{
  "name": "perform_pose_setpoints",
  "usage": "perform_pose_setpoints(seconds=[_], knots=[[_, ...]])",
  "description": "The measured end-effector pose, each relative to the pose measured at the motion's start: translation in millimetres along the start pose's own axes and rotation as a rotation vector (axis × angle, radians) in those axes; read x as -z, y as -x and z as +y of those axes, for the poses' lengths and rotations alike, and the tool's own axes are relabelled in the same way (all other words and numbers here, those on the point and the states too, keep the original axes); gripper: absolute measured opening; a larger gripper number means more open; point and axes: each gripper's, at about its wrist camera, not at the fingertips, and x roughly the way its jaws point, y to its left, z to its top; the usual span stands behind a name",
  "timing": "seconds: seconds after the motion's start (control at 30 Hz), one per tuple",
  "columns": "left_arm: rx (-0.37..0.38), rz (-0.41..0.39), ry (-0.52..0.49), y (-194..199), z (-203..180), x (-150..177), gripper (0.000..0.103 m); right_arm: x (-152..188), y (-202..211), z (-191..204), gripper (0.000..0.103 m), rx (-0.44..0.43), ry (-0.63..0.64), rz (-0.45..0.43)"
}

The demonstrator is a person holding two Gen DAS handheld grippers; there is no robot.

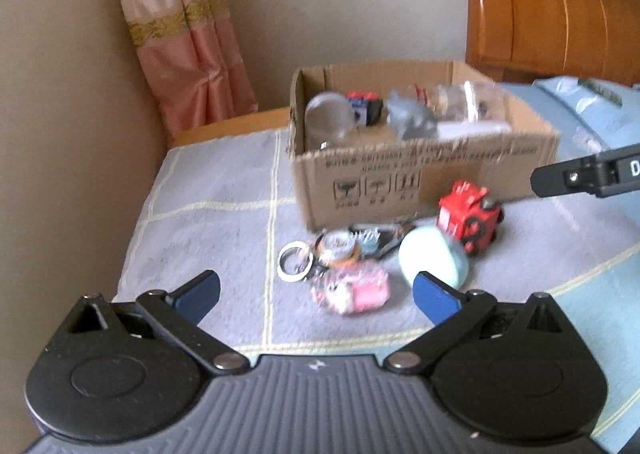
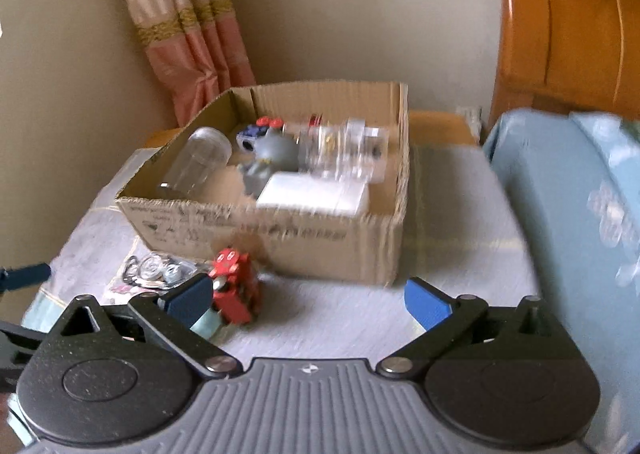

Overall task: Organize rigid objects
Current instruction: 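Move left tool to the pink keychain while right tool approaches the red S.L toy car, then grasp the pink keychain with left tool while right tool grips the red toy car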

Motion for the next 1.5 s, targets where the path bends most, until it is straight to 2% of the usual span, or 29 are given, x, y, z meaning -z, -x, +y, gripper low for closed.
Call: perform_pose_setpoints(seconds=[0.17, 0.33, 0.43, 0.77, 0.9, 1.0, 1.17, 1.3, 1.5], knots=[[0.022, 0.0, 0.023, 2.4, 4.6, 5.1, 0.102, 8.0, -17.5, 14.7, 0.103, -0.021, -0.001, 0.036], [0.024, 0.004, 0.043, 1.5, 9.6, 7.8, 0.102, 2.2, -37.6, 27.6, 0.103, -0.036, 0.003, 0.028], [0.009, 0.01, 0.044, 1.2, 10.4, 9.8, 0.102, 2.0, -53.2, 27.5, 0.103, 0.002, -0.007, 0.043], [0.04, 0.004, 0.042, 0.9, 8.7, 9.8, 0.102, 11.7, -42.9, -10.3, 0.103, 0.053, -0.128, 0.039], [0.048, 0.002, 0.041, 1.7, 8.5, 10.3, 0.102, 15.3, -37.7, -19.1, 0.103, 0.093, -0.124, 0.047], [0.049, 0.002, 0.051, 1.4, 9.5, 9.8, 0.102, 17.3, -36.0, -15.8, 0.103, 0.048, -0.102, 0.052], [0.052, 0.004, 0.063, 1.3, 12.8, 10.2, 0.102, 24.4, -51.8, 2.7, 0.103, 0.055, 0.005, 0.081], [0.053, 0.005, 0.079, 0.2, 17.4, 11.0, 0.102, 28.7, -61.8, 14.7, 0.103, 0.134, 0.124, 0.058], [0.062, 0.007, 0.086, -3.9, 17.3, 10.4, 0.102, 30.9, -56.4, 0.4, 0.103, 0.15, 0.12, 0.052]])
